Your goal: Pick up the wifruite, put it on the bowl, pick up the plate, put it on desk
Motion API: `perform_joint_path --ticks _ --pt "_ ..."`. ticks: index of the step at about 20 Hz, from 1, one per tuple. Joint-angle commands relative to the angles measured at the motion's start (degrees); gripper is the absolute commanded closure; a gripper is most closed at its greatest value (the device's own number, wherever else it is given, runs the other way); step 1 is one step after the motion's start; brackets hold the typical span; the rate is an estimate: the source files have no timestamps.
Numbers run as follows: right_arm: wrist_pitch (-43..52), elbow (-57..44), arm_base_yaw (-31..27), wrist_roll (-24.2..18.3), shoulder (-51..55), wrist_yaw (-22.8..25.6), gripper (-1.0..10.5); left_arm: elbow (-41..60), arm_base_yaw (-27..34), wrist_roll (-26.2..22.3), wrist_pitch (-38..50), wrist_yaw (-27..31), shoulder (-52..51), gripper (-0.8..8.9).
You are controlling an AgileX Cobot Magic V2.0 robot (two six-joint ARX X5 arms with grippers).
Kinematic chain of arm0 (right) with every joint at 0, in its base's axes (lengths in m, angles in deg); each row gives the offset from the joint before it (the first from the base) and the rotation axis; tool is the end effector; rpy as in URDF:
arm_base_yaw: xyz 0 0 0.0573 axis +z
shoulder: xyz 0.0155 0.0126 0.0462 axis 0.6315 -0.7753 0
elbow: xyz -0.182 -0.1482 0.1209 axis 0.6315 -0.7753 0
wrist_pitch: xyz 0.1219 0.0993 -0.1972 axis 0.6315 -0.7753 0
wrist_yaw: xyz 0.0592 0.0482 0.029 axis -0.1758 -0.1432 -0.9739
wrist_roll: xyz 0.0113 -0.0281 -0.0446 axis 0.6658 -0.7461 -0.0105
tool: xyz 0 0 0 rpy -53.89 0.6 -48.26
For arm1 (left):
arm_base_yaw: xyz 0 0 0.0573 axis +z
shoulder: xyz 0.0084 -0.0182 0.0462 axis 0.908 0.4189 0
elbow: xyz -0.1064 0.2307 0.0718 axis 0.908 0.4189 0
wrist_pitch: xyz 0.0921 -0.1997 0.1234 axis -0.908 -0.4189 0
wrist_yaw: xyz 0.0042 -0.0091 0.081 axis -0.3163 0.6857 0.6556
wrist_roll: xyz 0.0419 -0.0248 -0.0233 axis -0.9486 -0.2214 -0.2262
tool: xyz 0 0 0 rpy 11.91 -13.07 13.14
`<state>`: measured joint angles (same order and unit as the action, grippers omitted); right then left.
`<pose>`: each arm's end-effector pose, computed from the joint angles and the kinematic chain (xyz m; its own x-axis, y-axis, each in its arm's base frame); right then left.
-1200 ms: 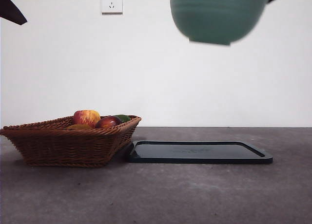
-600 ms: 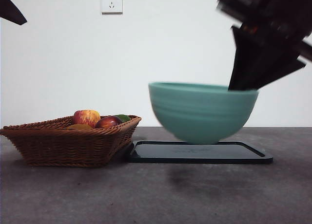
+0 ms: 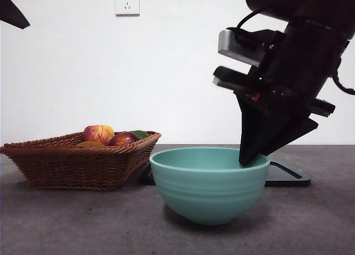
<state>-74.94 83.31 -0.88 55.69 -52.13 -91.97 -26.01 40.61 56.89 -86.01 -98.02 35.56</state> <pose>0.2033 0.1635 0.1948 0.3777 0.4007 -0.8347 -0.4612 0.8631 0.2056 0.1376 -0.0768 0.3267 0.3858 -0.6495 -0.6552 0.6756 0.6826 -0.2788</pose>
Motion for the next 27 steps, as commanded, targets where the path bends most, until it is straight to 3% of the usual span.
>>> perform_joint_path --ticks 1,5,9,14,21,27 --pt "0.4 0.2 0.7 0.6 -1.6 1.7 9.4 -0.9 -0.3 -1.0 0.2 -0.3 0.4 4.11" --pt "0.3 0.2 1.0 0.6 -1.7 1.7 9.3 -0.9 -0.3 -1.2 0.2 -0.3 0.4 4.11" --pt "0.3 0.3 2.3 1.2 -1.6 1.7 6.7 -0.9 -0.3 -1.2 0.2 -0.3 0.4 4.10" --pt "-0.2 0.4 2.8 1.6 1.0 2.2 6.7 -0.9 -0.3 -1.2 0.2 -0.3 0.4 4.10" --pt "-7.2 0.5 2.8 1.0 14.9 4.8 6.7 -0.9 -0.3 -1.2 0.2 -0.3 0.4 4.10" --pt "-14.0 0.5 2.8 0.5 28.8 -2.1 6.7 -0.9 -0.3 -1.1 -0.3 -0.3 0.4 4.10"
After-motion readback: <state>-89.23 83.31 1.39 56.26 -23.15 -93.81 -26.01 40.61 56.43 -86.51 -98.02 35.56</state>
